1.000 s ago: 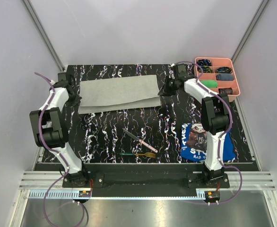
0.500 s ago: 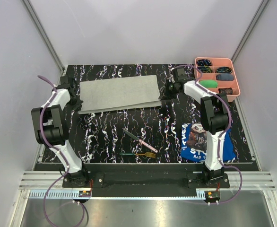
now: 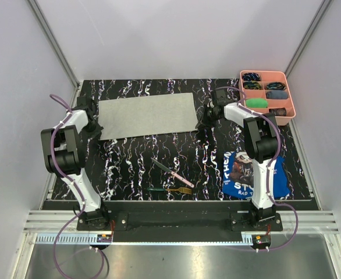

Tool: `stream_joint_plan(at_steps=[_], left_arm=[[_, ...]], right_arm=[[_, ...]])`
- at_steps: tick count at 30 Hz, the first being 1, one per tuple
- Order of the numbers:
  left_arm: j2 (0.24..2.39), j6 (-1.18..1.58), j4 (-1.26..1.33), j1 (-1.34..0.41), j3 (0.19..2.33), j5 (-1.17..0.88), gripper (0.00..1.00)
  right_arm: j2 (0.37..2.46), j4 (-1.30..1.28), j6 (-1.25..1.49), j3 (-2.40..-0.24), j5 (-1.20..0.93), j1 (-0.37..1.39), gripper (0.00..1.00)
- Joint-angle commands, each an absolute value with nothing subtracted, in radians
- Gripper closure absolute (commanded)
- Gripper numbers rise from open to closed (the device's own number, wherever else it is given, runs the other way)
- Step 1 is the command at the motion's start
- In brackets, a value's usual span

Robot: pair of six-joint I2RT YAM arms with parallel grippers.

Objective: Fold the napkin into a case and place the utensils inside
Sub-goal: Fold and flatten the napkin at the center of the board.

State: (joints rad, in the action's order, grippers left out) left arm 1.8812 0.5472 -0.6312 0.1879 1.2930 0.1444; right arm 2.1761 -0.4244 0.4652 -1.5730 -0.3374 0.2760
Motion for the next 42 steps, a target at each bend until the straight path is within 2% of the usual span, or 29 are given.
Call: stream_joint_plan(at_steps=[1,9,11,12,13,14,15,18,20,22,24,25,26,28,31,38,42], left_arm=[[1.881,0.548,-0.604,0.187,1.295,0.195,1.0],[1.871,0.543,-0.595,0.189,1.313,0.209,1.0],[1.87,0.538,-0.595,0.189,1.324,0.216,1.0],[1.867,0.545,-0.6,0.192,1.324,0.224,1.0],[1.862,0.552,-0.604,0.193,1.321,0.232,0.94],[1.844,0.558,-0.604,0.204,1.316,0.239,0.83],[1.832,0.572,-0.607,0.21,1.316,0.245,0.62],[1.749,0.58,-0.607,0.216,1.319,0.288,0.51],[1.688,0.568,-0.603,0.209,1.33,0.278,0.39],[1.663,0.56,-0.586,0.204,1.33,0.194,0.38],[1.666,0.549,-0.508,0.204,1.301,0.102,0.4],[1.698,0.539,-0.471,0.203,1.293,-0.042,0.41],[1.724,0.52,-0.442,0.204,1.296,-0.11,0.49],[1.829,0.517,-0.436,0.196,1.353,-0.181,0.53],[1.946,0.506,-0.48,0.193,1.432,-0.225,0.55],[1.971,0.492,-0.544,0.192,1.419,-0.094,0.52],[1.948,0.529,-0.597,0.192,1.375,-0.025,0.51]], right_arm=[[2.186,-0.394,0.456,-1.577,-0.305,0.282,0.99],[2.187,-0.394,0.445,-1.582,-0.299,0.282,0.91],[2.18,-0.399,0.44,-1.585,-0.305,0.282,0.83],[2.174,-0.402,0.439,-1.586,-0.305,0.282,0.75],[2.157,-0.411,0.43,-1.591,-0.305,0.282,0.72],[2.148,-0.417,0.423,-1.595,-0.302,0.282,0.68],[2.128,-0.442,0.416,-1.601,-0.284,0.281,0.61],[2.086,-0.488,0.382,-1.638,-0.258,0.282,0.5],[2.068,-0.505,0.367,-1.658,-0.253,0.281,0.42],[2.052,-0.505,0.367,-1.663,-0.258,0.285,0.35],[2.077,-0.5,0.383,-1.675,-0.296,0.298,0.34],[2.088,-0.5,0.394,-1.699,-0.305,0.308,0.34],[2.1,-0.5,0.399,-1.712,-0.302,0.334,0.34],[2.14,-0.488,0.414,-1.747,-0.304,0.353,0.34],[2.201,-0.471,0.434,-1.801,-0.307,0.361,0.39],[2.286,-0.442,0.413,-1.822,-0.265,0.364,0.51],[2.284,-0.439,0.426,-1.746,-0.245,0.362,0.58]])
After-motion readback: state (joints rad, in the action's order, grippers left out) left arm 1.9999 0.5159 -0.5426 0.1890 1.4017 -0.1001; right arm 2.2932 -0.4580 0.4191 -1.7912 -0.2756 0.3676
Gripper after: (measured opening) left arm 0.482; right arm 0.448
